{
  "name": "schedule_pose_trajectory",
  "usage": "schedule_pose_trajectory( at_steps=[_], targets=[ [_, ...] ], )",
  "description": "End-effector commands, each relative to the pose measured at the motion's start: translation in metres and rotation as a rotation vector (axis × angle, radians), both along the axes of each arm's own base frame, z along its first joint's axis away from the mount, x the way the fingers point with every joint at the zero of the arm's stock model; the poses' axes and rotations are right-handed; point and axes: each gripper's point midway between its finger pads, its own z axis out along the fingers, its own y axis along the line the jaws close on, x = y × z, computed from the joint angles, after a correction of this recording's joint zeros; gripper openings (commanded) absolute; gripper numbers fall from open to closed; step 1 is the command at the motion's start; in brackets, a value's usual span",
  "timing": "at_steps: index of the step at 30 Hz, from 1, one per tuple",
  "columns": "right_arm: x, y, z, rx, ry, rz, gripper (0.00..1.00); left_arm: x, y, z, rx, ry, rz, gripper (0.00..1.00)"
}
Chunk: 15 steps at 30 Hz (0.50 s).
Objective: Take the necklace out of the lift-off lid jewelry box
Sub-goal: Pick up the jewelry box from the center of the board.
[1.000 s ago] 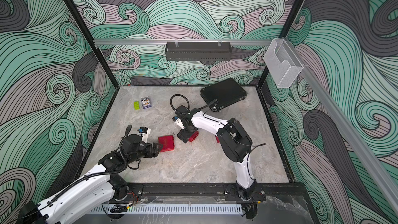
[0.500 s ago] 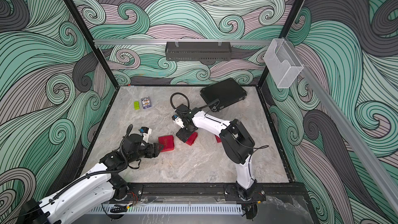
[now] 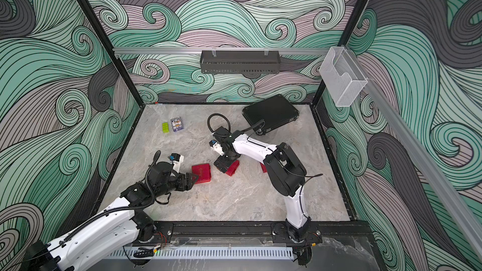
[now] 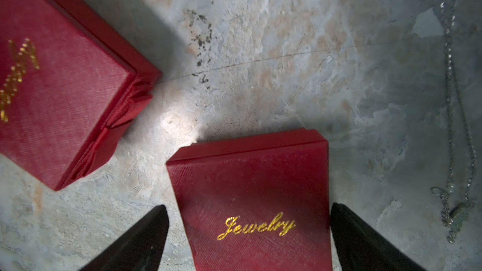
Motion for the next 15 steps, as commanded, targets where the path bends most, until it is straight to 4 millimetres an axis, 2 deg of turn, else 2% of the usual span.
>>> schedule_pose_trajectory(
  at_steps=[1, 15],
  targets=[
    [-0.004, -0.006, -0.010, -0.022, 0.037, 0.006, 1.00, 0.007, -0.004, 0.018, -0.025, -0.041, -0.009, 0.76],
    [-0.006, -0.010, -0.022, -0.048, 0.057, -0.010, 1.00, 0.008, -0.006, 0.018, -0.025, -0.036, -0.015, 0.76]
  ],
)
